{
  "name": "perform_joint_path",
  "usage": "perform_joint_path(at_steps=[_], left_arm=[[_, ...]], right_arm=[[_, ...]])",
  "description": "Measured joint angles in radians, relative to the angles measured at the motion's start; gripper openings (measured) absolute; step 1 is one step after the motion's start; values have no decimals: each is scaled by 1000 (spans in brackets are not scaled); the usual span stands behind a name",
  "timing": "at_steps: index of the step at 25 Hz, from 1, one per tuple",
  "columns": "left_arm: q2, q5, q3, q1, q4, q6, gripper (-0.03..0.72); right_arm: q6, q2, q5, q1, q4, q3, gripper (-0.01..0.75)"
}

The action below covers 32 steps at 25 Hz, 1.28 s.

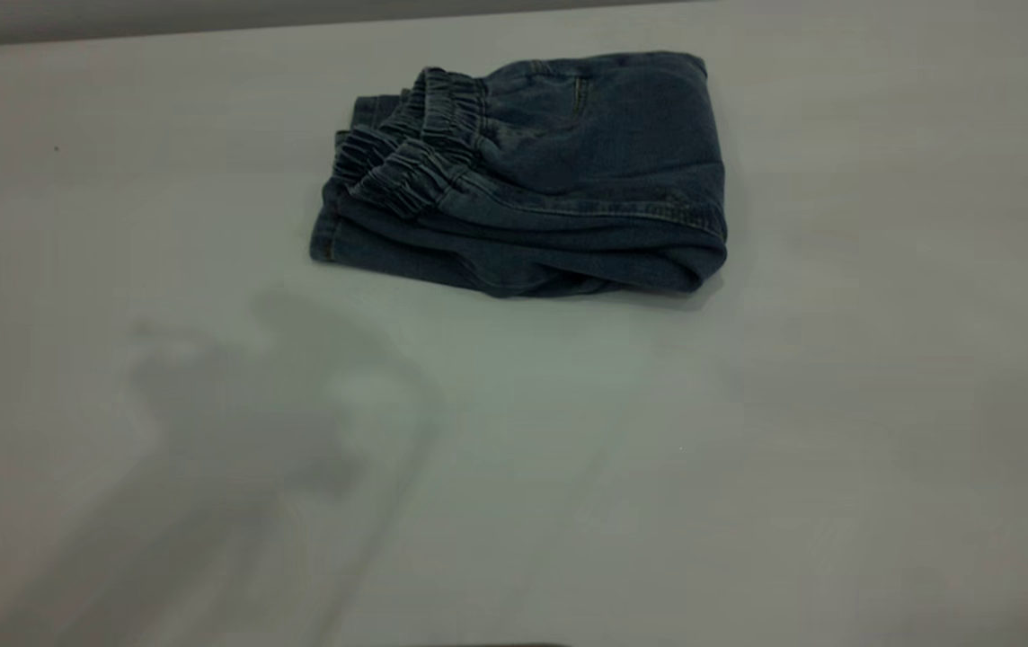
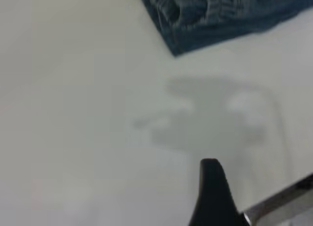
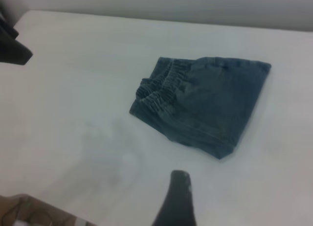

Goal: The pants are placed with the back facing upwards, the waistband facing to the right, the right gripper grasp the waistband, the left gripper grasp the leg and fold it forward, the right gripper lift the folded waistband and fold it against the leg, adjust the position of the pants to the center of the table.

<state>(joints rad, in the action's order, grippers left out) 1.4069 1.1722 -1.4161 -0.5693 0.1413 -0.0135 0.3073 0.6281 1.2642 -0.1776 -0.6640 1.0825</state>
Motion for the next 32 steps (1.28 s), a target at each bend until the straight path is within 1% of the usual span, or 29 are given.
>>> perform_joint_path(at_steps=[7, 12, 17, 20, 24, 29, 32], left_arm=[[-164, 0, 175, 0, -43, 0, 442], [-309, 0, 290, 0, -55, 0, 442], [-501, 0, 439, 0, -56, -8, 442], [-639, 0, 523, 0, -56, -8, 442], [-807, 0, 609, 0, -56, -8, 442], [-1000, 0, 683, 0, -58, -8, 442], [-1093, 0, 716, 0, -58, -8, 442]], right_arm=[[-11, -200, 5, 0, 10, -159, 569], [-50, -302, 6, 0, 79, -250, 569], [-85, -394, 8, 1, 151, -327, 569], [-94, -436, 8, 30, 167, -379, 569], [-87, -484, 1, 77, 248, -466, 569], [-99, -533, -65, 113, 377, -560, 569], [-125, -560, -94, 128, 432, -586, 569]])
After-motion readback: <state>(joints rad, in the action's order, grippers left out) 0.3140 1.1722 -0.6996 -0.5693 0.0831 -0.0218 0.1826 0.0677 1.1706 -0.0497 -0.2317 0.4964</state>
